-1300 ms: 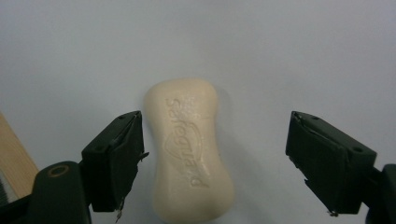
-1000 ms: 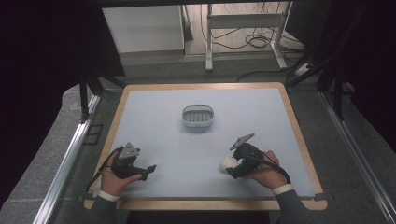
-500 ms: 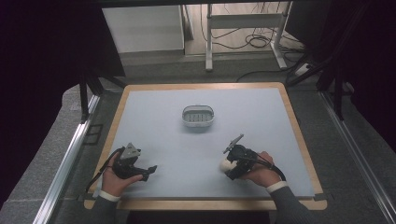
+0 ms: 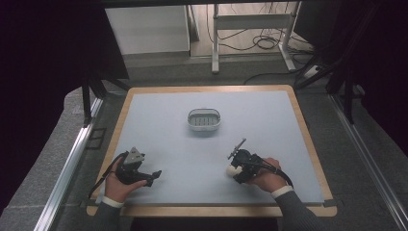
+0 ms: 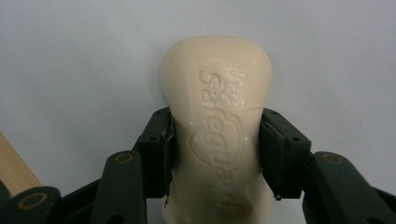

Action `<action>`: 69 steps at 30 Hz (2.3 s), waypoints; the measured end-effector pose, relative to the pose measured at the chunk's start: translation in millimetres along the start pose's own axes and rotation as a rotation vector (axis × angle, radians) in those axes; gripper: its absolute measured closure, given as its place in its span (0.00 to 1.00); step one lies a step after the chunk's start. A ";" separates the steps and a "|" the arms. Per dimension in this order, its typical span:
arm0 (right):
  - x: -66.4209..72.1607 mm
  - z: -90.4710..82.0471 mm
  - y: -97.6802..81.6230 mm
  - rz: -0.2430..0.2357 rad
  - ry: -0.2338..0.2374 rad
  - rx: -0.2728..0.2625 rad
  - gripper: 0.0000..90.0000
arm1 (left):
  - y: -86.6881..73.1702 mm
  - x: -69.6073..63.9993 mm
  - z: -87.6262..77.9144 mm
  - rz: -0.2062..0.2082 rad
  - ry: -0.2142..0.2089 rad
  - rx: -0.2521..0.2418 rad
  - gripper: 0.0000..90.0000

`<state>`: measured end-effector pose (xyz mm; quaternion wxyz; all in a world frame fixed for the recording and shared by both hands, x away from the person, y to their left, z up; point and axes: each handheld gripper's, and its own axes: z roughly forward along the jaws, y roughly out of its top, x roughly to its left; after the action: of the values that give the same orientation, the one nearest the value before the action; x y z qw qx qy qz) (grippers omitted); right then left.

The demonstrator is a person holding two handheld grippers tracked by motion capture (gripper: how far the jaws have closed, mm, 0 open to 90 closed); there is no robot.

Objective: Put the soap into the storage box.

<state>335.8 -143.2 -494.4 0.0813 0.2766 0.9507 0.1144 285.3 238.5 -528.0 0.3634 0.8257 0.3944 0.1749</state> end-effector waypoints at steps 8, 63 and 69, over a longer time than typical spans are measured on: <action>-4.4 -12.8 2.5 0.001 0.014 -0.034 0.55 | 0.1 -0.3 -0.2 0.000 -0.002 0.002 0.07; -59.1 -48.9 52.9 -0.009 -0.042 -0.123 0.55 | -0.6 0.4 1.6 0.007 -0.002 0.013 0.07; -62.9 -47.7 56.2 -0.008 -0.041 -0.125 0.55 | -0.6 0.4 1.8 0.007 -0.002 0.014 0.07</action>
<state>406.4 -139.5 -428.1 0.1184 0.2697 0.9409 0.1673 286.3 238.2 -529.6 0.3573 0.8298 0.3923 0.1728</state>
